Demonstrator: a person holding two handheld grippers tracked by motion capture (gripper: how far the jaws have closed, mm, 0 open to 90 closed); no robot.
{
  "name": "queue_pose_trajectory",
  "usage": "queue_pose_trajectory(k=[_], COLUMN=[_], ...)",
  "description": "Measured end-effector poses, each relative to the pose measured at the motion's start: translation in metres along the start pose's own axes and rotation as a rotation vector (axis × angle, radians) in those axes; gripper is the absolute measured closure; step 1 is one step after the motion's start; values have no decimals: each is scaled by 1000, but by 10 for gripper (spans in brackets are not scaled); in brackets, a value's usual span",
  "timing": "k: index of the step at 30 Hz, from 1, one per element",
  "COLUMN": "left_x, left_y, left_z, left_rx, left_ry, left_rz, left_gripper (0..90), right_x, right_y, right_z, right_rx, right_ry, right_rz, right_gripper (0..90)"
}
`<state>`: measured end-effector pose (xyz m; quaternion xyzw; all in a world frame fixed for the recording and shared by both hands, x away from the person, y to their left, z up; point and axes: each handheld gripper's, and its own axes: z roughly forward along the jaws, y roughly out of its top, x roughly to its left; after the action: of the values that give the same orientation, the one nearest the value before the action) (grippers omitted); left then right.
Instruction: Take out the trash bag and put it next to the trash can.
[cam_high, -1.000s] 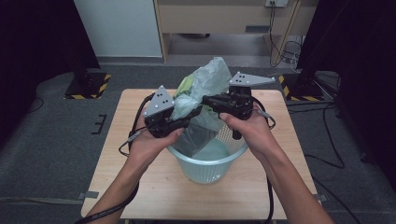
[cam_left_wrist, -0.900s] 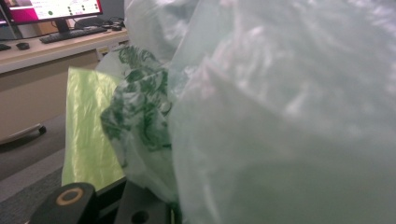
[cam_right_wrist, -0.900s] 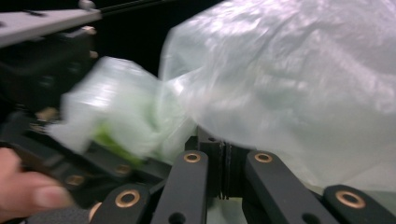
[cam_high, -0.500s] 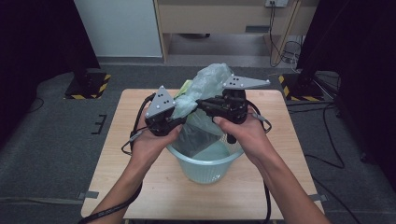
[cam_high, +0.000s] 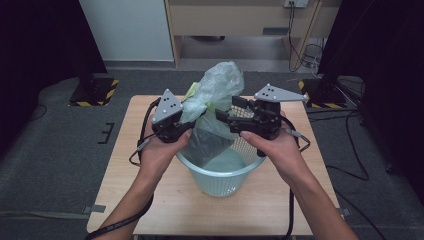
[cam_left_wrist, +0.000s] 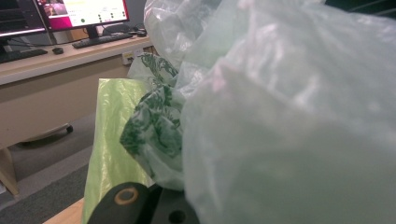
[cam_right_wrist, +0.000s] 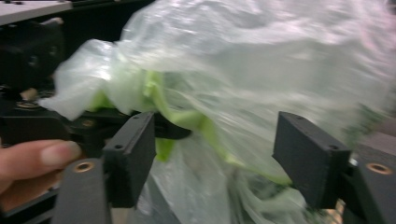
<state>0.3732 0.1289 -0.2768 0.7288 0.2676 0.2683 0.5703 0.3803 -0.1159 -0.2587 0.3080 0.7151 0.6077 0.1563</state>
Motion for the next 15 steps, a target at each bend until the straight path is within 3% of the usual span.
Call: queue_pose_trajectory(k=[5, 9, 15], left_x=[0, 1, 0], left_y=[1, 2, 7], left_z=[1, 1, -1], left_rx=[-6, -25, -46], left_ry=[4, -2, -1], left_rz=[-2, -14, -5], left_gripper=[866, 866, 865], right_x=[-13, -24, -38], right_y=[-3, -8, -15], right_z=[-6, -10, -14], right_rx=[0, 21, 19], right_ry=[-30, -41, -53], right_rz=[33, 86, 130], right_gripper=[214, 103, 64])
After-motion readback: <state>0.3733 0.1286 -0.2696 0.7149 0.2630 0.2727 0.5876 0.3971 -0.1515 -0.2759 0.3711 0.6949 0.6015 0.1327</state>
